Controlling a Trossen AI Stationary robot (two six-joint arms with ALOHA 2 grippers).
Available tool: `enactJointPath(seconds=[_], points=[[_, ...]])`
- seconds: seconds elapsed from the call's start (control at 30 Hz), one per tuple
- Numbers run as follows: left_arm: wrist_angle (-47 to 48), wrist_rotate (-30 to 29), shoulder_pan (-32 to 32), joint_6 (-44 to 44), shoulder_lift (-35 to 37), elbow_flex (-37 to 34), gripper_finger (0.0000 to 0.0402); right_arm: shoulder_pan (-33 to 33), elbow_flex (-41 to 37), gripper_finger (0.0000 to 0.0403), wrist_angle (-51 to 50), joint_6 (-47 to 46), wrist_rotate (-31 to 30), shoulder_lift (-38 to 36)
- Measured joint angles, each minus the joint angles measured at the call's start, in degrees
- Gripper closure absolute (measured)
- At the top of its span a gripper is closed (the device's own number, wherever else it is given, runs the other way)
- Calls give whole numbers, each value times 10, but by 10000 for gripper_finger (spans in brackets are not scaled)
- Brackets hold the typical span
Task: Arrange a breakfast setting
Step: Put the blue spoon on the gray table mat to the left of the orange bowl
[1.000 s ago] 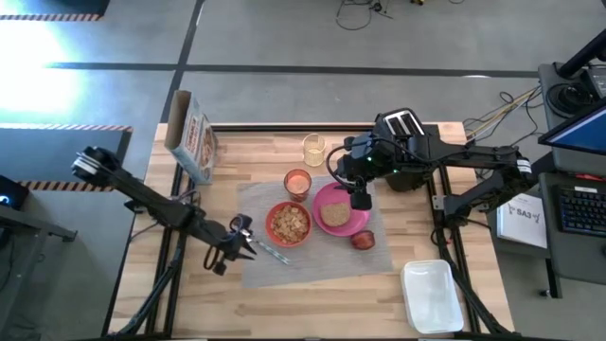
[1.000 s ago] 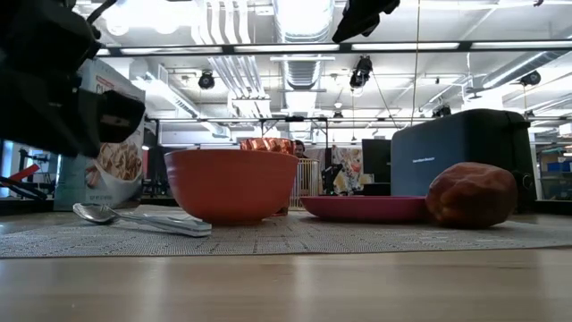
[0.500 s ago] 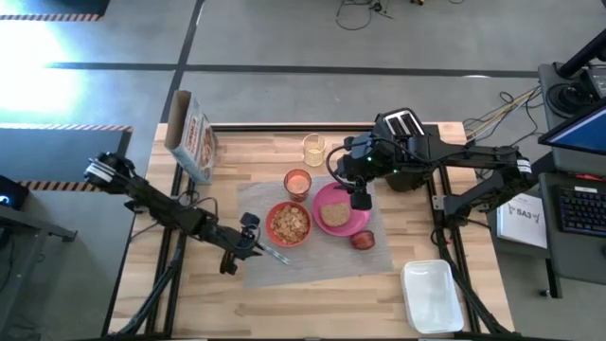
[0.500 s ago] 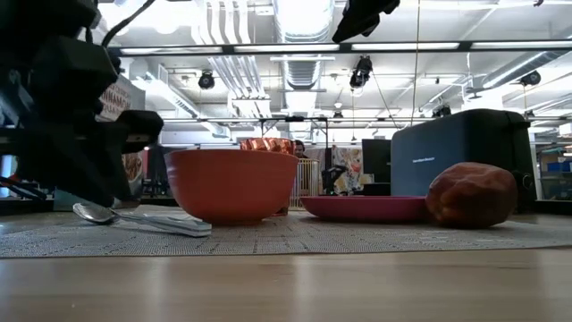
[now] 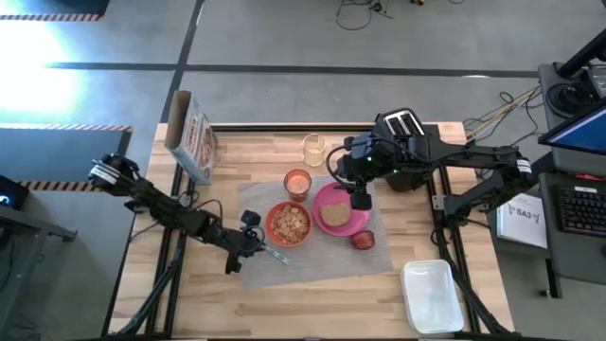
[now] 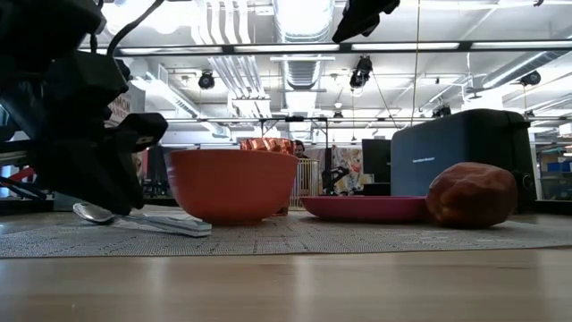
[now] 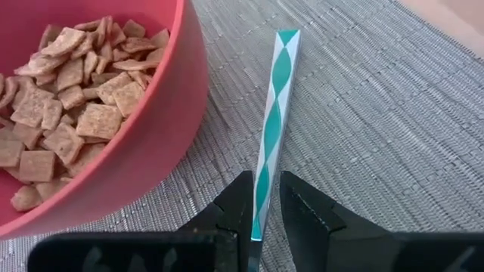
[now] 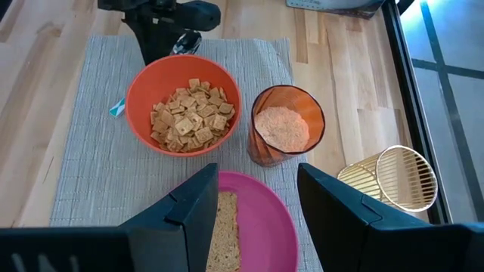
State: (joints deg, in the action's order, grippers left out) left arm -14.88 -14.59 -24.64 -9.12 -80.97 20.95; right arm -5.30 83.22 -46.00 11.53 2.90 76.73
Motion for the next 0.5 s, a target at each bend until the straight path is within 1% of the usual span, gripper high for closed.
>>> enactJointPath(seconds=[0.13,0.23,0.33,0.5], points=[[10,0,0,0,0,0,348,0,0,232,0,0,0,0],[13,0,0,13,0,0,336,0,0,232,0,0,0,0],[13,0,0,22,0,0,313,0,0,232,0,0,0,0],[16,-15,0,23,0,0,262,0,0,232,0,0,0,0]])
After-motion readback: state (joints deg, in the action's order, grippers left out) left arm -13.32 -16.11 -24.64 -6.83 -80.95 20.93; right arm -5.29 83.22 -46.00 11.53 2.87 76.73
